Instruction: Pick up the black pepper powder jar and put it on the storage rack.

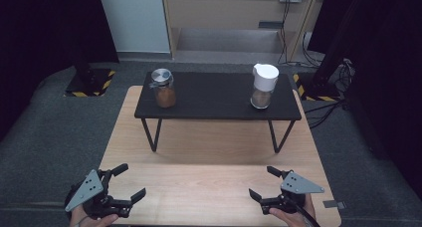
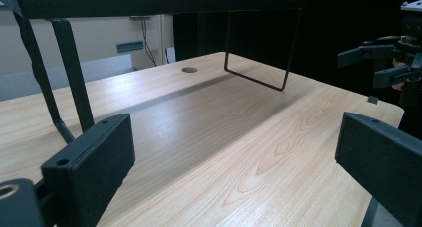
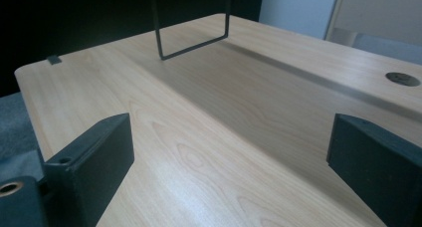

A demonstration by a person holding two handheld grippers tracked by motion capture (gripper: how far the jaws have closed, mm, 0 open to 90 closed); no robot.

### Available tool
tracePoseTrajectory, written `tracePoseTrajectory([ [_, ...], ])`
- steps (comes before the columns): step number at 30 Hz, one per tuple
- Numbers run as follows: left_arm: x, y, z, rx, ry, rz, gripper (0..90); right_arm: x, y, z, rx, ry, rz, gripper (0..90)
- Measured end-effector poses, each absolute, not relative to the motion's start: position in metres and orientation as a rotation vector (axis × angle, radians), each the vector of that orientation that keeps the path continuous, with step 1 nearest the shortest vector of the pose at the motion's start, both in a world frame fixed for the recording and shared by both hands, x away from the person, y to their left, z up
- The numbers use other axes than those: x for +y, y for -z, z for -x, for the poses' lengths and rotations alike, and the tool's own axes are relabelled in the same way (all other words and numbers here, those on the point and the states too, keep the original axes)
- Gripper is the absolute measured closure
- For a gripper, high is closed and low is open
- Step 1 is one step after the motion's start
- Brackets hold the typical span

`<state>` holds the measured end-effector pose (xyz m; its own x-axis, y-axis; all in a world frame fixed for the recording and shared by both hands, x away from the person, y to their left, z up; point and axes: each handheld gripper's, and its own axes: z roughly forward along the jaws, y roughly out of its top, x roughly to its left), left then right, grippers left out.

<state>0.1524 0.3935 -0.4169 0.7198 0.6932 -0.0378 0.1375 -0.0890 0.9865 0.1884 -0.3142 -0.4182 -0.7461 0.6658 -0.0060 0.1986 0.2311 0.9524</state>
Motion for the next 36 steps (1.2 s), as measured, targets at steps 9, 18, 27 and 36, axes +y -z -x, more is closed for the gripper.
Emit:
tracePoseTrajectory([
  [9,0.395,0.418,-0.147,0.720,-0.562,-1.582,0.0,-0.317,0.420,-0.174,1.977,-1.519,-0.869,1.9],
  [18,0.400,0.419,-0.142,0.754,-0.601,-1.546,0.0,-0.327,0.424,-0.156,1.829,-1.501,-0.967,1.7],
  [27,0.405,0.419,-0.138,0.806,-0.636,-1.515,0.0,-0.343,0.430,-0.126,1.748,-1.470,-1.047,2.1],
  [36,0.407,0.420,-0.144,0.792,-0.634,-1.551,0.2,-0.338,0.429,-0.116,1.670,-1.383,-1.043,3.0],
])
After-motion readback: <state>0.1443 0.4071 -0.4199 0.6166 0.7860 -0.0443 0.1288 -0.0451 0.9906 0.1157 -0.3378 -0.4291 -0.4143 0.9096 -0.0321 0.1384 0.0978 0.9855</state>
